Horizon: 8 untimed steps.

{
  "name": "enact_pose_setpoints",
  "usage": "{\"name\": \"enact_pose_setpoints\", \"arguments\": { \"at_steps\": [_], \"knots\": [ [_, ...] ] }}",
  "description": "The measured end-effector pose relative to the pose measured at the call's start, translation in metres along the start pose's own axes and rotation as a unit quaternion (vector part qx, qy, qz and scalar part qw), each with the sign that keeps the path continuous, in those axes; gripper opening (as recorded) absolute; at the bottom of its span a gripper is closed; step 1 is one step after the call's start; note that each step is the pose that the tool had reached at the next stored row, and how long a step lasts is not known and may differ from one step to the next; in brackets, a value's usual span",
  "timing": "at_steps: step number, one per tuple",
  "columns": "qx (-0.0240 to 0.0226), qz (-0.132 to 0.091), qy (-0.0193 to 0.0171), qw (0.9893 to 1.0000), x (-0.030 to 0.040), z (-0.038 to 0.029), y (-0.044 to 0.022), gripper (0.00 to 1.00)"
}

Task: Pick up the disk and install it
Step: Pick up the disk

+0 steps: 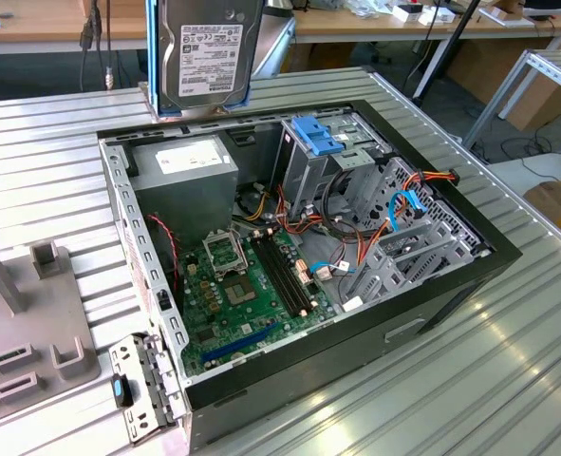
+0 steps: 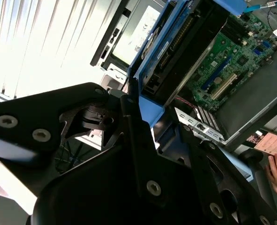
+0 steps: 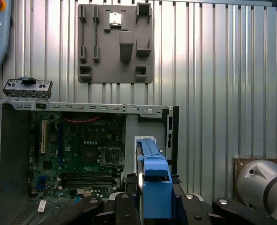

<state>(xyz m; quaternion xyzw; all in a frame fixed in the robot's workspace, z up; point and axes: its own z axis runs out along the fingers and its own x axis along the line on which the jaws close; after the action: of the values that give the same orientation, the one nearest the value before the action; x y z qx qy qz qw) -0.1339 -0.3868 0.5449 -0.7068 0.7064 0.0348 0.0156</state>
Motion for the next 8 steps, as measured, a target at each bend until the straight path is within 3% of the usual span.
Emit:
{"name": "enact_pose_setpoints", "arguments": {
  "at_steps": [5, 8],
  "knots": [
    [0.0000, 0.000, -0.0001, 1.0000, 0.0129, -0.0009, 0.0000, 0.36],
    [0.0000, 0.000, 0.0000, 1.0000, 0.0151, -0.0010, 0.0000, 0.36]
  ]
}}
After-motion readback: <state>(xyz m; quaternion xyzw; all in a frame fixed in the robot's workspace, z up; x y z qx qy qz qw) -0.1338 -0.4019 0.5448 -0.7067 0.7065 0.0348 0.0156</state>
